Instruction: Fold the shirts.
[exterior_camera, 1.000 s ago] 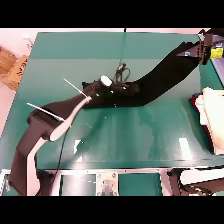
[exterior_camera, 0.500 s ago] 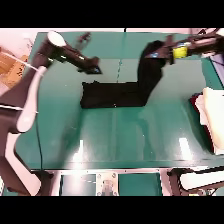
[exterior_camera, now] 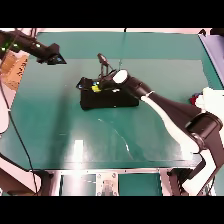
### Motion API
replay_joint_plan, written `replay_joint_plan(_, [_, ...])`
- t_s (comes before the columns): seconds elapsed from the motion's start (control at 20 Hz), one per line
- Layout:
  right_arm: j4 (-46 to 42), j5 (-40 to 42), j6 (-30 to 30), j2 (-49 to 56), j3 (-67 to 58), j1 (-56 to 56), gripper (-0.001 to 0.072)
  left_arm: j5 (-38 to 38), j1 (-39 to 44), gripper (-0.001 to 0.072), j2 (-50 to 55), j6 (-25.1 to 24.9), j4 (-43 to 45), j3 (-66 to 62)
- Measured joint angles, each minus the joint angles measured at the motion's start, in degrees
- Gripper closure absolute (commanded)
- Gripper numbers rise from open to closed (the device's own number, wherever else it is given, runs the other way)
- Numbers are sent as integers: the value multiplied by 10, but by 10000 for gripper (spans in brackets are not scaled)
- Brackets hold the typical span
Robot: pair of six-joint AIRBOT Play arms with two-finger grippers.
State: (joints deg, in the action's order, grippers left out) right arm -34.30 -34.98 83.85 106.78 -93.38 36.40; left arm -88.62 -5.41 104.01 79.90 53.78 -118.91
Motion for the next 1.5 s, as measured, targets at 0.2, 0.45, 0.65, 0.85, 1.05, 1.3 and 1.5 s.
replay_joint_plan(0.2, [-15,-44,0,-10,2,-66,214,-10,-16,686,-1,-16,0,0])
replay_joint_plan(0.45, [-63,-220,0,-45,3,-250,214,-10,-21,687,-2,-22,1,0])
replay_joint_plan(0.65, [-103,-316,0,-52,43,-372,214,-9,-22,687,-2,-21,13,0])
replay_joint_plan(0.85, [-110,-332,-4,-33,101,-405,214,-7,-22,686,-2,-12,34,0])
replay_joint_plan(1.05, [-57,-313,-26,6,119,-367,225,-6,-22,687,-2,-7,42,0])
replay_joint_plan(1.3, [21,-282,-61,27,77,-323,697,-9,-22,686,-2,-5,45,12])
replay_joint_plan(1.5, [41,-332,-45,7,-12,-348,698,-10,-22,686,-2,-5,45,31])
